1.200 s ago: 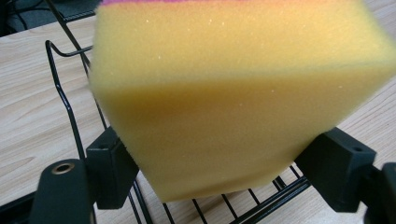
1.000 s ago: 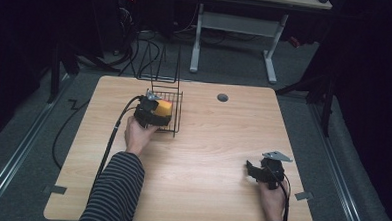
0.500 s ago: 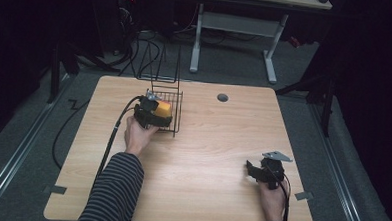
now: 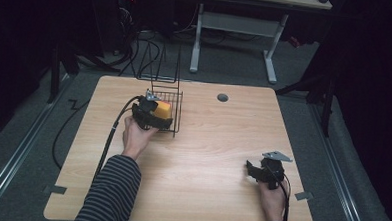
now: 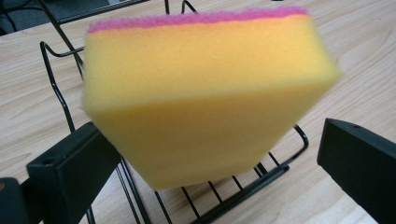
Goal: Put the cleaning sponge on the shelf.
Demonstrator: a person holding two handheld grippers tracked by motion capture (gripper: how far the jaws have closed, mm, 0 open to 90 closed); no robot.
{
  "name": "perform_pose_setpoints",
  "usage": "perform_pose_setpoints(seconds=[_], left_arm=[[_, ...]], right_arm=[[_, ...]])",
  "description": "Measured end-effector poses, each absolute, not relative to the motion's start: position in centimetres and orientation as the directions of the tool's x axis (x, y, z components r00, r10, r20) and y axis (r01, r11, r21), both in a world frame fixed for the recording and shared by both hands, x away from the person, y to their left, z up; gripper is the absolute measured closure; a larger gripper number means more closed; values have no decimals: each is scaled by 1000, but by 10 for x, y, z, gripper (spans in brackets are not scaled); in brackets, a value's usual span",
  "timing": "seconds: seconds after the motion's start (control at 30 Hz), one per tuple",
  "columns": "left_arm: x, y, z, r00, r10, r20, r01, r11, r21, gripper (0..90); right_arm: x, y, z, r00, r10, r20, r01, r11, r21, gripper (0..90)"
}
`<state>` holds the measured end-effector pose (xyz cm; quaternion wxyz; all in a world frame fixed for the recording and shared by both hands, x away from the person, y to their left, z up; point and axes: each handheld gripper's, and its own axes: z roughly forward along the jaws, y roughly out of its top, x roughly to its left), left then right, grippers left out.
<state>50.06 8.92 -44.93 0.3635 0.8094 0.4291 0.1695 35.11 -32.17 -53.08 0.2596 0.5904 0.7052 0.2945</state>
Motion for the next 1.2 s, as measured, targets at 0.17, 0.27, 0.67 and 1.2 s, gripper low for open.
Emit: perform_pose_setpoints(seconds=[0.17,0.27,0.67,1.2], left_arm=[[496,91,-443,574,818,-36,565,-364,740,2],[493,91,-441,577,816,-28,564,-374,737,2],[474,105,-435,584,812,-24,541,-367,757,21],[447,125,-422,604,796,-32,495,-343,798,63]], right_arm=[[351,-322,-531,-168,986,-18,680,129,722,272],[351,-322,-531,-168,986,-19,679,130,722,272],[351,-322,-531,-169,985,-20,679,131,722,272],[351,-322,-531,-169,985,-20,679,131,722,272]])
